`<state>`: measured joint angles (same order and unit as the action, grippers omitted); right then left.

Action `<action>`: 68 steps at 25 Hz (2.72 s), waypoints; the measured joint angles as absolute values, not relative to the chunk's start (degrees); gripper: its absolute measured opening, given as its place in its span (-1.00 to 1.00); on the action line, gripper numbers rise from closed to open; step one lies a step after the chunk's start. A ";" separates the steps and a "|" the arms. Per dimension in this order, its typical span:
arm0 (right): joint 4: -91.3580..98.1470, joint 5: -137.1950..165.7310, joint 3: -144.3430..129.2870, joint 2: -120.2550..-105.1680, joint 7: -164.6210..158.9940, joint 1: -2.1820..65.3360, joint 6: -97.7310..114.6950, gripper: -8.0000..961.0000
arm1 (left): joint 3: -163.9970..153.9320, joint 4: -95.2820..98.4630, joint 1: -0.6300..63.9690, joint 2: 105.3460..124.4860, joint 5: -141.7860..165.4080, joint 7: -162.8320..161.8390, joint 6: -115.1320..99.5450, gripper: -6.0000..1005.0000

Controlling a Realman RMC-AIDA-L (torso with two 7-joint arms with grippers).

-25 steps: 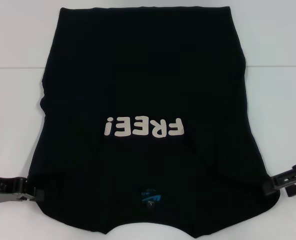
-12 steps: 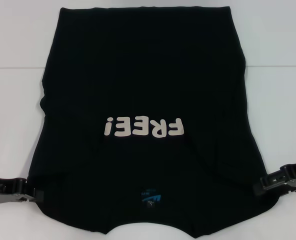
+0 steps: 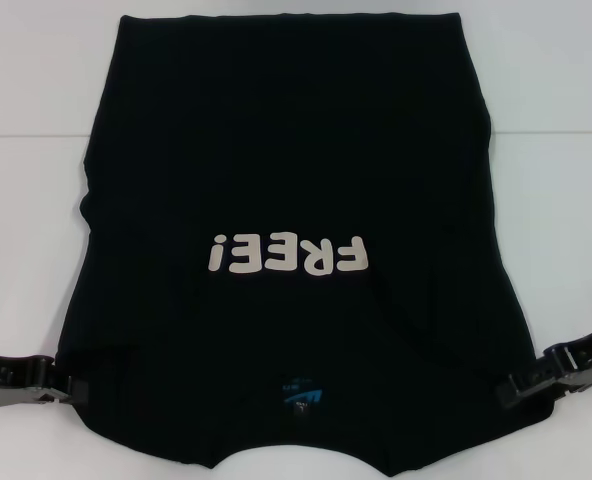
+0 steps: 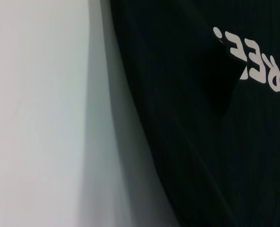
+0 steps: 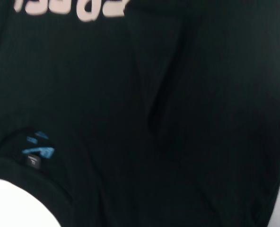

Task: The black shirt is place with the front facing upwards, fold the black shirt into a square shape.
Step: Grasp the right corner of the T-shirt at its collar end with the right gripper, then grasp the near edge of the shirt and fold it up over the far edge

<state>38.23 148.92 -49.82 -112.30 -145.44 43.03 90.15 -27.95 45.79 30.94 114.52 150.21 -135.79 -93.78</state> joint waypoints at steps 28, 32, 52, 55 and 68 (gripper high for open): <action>38.76 148.98 -51.86 -112.38 -145.14 43.33 90.54 -0.82 | -27.86 45.79 30.85 114.49 149.61 -135.64 -94.32 -0.90; 40.00 148.87 -51.54 -112.21 -144.99 43.18 91.34 -0.88 | -27.86 45.79 30.85 114.19 148.60 -135.56 -94.96 -0.90; 44.02 149.10 -49.35 -110.64 -139.56 43.85 100.35 -0.87 | -27.22 35.19 32.19 108.73 141.50 -134.06 -99.35 -0.90; 43.98 149.65 -49.65 -110.26 -137.29 43.85 102.98 -0.87 | -27.64 32.40 32.87 107.29 142.99 -133.85 -101.57 -0.90; 39.83 155.60 -54.77 -110.68 -126.29 43.99 113.55 -0.87 | -30.06 31.63 33.33 106.26 154.59 -131.55 -116.93 -0.91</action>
